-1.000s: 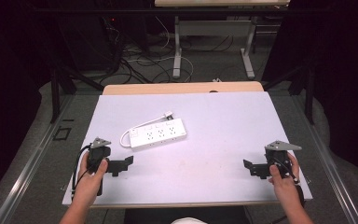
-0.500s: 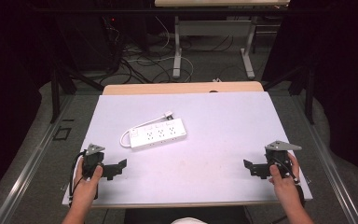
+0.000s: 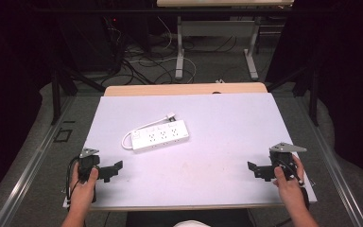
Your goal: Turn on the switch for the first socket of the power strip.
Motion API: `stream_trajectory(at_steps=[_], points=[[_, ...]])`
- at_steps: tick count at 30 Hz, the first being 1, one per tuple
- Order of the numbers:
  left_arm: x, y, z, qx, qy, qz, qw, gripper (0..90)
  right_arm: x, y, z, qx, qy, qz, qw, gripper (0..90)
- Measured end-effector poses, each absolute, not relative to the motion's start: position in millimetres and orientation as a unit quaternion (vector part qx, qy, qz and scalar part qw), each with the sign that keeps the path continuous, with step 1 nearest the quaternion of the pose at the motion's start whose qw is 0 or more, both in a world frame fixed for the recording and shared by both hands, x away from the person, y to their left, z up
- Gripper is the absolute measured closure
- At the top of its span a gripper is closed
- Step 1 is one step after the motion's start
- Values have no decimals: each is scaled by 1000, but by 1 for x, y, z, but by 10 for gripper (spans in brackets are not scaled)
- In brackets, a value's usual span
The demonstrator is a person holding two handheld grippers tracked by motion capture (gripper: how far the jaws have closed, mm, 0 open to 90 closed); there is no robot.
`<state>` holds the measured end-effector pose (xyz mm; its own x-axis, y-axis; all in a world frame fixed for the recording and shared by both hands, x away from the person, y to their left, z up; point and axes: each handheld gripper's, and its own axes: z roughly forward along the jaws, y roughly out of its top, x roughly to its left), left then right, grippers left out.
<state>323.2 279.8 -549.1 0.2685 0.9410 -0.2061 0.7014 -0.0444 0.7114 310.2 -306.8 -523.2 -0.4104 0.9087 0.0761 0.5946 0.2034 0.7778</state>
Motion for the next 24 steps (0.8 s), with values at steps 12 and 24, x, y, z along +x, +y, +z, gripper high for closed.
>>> stream_trajectory(at_steps=[12, 24], points=[[326, 290, -554, 692, 600, 153, 372, 4, 311, -307, -525, 501, 749, 384, 201, 0], [326, 294, -553, 684, 606, 160, 374, 4, 311, -308, -525, 510, 744, 382, 201, 0]])
